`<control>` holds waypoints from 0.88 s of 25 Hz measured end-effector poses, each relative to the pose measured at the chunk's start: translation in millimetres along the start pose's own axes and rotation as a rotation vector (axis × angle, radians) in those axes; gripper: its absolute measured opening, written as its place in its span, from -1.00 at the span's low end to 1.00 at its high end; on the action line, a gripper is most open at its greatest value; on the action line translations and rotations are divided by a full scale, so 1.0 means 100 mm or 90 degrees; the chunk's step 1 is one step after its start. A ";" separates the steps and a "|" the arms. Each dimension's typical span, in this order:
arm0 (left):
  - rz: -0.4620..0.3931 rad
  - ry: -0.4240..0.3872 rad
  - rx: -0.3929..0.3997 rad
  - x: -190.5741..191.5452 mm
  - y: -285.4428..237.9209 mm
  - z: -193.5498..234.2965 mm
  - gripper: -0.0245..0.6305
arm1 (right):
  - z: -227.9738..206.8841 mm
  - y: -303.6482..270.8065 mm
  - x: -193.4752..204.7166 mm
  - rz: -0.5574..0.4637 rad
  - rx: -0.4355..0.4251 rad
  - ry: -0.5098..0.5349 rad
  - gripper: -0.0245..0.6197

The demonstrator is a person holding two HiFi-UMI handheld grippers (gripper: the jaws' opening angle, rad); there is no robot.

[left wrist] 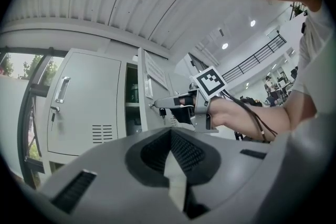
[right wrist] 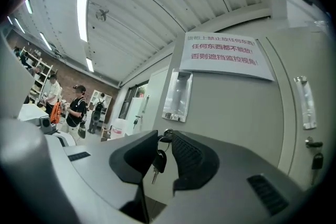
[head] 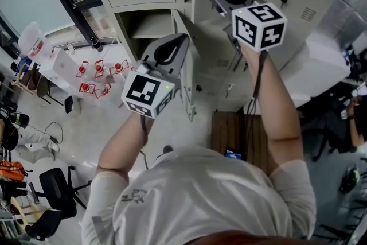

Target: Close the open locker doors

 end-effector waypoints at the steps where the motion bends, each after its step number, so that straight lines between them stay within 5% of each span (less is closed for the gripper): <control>1: 0.000 0.000 0.003 0.01 0.00 0.05 -0.94 | 0.00 -0.05 0.00 0.002 0.007 0.002 -0.67; 22: 0.006 0.011 0.055 0.23 -0.11 0.80 -0.94 | -0.14 -0.81 0.09 0.022 0.102 -0.009 -0.66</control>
Point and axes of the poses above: the fingertips, and each gripper's own axes: y backward along the fingers, z to its left, x out of its underside, the point moved 5 cm from there along y, backward along the fingers, and after that the axes turned 5 degrees about x, right-handed, at the moved point
